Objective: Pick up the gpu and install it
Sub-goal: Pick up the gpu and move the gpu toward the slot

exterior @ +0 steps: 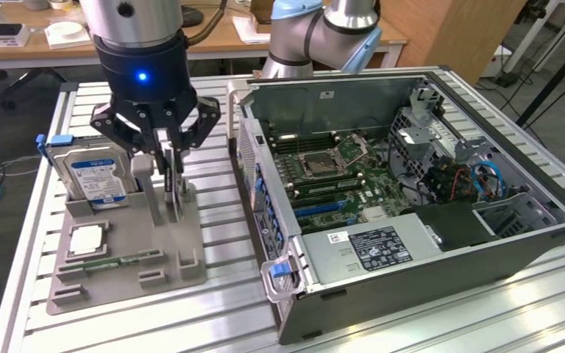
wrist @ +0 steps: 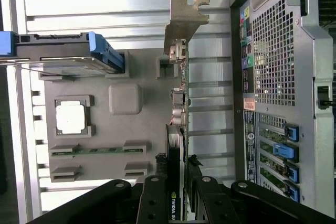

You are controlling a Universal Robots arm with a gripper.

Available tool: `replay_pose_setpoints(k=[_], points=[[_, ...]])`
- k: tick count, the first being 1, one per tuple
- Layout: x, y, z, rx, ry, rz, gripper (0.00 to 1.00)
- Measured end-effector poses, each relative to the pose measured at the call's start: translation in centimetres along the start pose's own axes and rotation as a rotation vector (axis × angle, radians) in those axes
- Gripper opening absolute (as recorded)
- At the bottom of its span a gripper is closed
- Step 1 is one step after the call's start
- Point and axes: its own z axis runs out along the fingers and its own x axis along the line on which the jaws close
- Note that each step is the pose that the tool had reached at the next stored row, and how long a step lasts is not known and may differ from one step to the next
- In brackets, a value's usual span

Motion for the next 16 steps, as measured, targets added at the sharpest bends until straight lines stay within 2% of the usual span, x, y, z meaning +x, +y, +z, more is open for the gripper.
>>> replay_pose_setpoints(k=[16], points=[[-0.02,0.03,-0.95,0.0026,-0.0003,0.000,0.26]])
